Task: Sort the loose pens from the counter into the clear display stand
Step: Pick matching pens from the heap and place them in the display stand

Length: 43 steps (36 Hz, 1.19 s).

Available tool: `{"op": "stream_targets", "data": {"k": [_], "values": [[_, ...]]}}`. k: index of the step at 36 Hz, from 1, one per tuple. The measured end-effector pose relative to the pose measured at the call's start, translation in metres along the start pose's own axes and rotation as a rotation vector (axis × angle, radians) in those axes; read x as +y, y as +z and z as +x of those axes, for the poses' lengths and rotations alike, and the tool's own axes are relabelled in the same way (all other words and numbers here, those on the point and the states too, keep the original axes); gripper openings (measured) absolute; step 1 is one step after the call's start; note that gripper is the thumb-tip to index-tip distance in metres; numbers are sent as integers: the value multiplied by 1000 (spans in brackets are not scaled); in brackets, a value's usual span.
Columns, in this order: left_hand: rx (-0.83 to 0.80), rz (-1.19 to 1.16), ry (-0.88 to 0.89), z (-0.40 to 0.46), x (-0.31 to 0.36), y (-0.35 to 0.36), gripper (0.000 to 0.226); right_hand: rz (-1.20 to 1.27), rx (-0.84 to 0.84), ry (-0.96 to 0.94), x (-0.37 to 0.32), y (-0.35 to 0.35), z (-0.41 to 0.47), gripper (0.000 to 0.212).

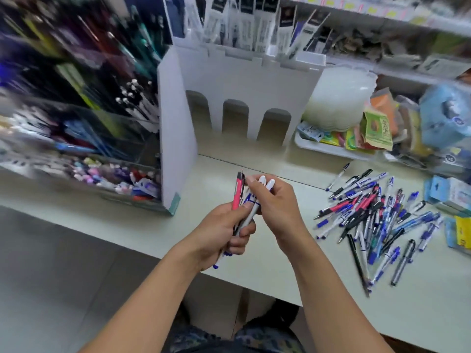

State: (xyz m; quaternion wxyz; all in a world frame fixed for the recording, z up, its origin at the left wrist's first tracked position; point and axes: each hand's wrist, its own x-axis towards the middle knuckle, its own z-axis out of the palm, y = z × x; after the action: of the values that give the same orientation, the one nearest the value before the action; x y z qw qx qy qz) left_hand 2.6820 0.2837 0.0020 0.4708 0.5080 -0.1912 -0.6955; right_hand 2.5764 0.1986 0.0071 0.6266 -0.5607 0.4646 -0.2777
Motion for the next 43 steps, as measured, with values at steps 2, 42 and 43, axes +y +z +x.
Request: {"op": "stream_targets", "data": {"k": [2, 42, 43], "values": [[-8, 62, 9, -17, 12, -36, 29, -22, -19, -10, -7, 35, -3, 33], [373, 202, 306, -129, 106, -310, 23, 36, -243, -29, -80, 318, 46, 20], [416, 168, 312, -126, 110, -318, 23, 57, -143, -85, -85, 322, 48, 19]]}}
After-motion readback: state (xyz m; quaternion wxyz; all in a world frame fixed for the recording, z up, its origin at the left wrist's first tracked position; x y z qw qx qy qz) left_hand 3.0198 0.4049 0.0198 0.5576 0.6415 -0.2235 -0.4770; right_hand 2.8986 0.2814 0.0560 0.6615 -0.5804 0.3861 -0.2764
